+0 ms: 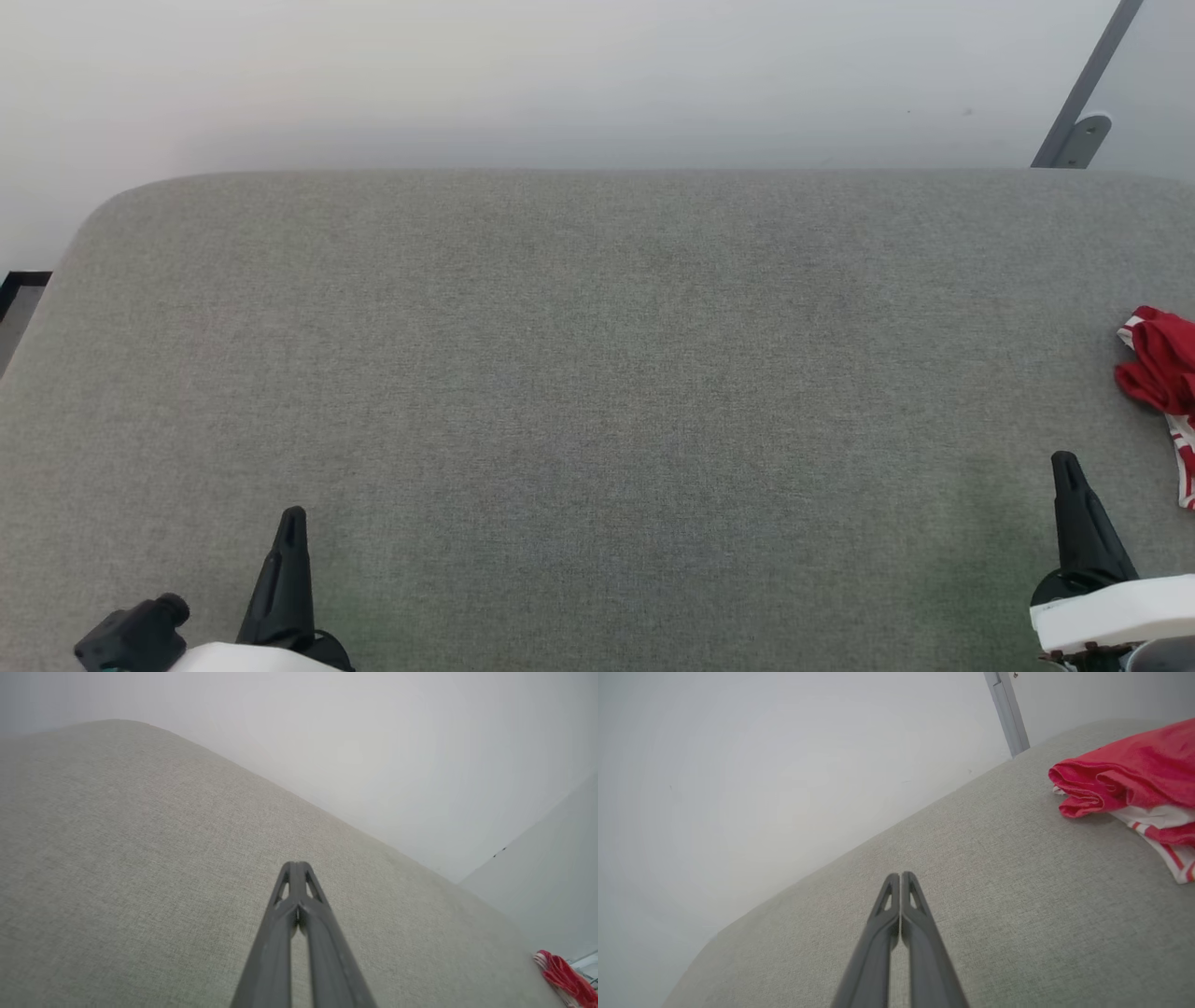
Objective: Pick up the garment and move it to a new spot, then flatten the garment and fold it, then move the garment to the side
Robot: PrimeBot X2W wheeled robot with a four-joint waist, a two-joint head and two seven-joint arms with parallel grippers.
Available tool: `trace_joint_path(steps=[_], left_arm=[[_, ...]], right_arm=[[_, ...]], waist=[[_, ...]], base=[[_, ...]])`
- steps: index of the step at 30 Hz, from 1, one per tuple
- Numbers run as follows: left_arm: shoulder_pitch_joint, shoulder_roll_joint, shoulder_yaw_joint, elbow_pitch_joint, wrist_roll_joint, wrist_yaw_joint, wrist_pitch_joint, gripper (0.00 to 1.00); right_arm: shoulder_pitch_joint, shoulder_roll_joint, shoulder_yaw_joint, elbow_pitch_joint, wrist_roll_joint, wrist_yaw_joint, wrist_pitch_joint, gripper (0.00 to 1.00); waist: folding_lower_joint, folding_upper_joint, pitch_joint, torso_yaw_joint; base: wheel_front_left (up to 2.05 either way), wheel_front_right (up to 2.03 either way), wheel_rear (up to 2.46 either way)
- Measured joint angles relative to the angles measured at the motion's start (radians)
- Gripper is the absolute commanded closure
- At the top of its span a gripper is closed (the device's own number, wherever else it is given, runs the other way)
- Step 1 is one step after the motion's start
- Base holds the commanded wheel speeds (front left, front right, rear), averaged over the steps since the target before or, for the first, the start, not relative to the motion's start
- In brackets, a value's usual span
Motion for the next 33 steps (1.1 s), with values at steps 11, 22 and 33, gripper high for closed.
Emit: trace_joint_path(steps=[11,22,33], left_arm=[[-0.035,0.003,0.001,0.019,-0.165,0.0,0.035,1.0],[-0.058,0.004,0.003,0.034,-0.321,0.0,0.07,1.0],[-0.081,0.003,0.01,0.05,-0.452,0.0,0.1,1.0]], right_arm=[[-0.019,0.021,-0.007,0.011,0.131,0.0,0.041,1.0],[-0.038,0.044,-0.014,0.017,0.247,0.0,0.078,1.0],[-0.057,0.065,-0.019,0.023,0.352,0.0,0.113,1.0]], waist=[[0.0,0.0,-0.005,-0.005],[0.0,0.0,-0.011,-0.01],[0.0,0.0,-0.016,-0.015]], base=[[0.0,0.0,0.0],[0.0,0.0,0.0],[0.0,0.0,0.0]])
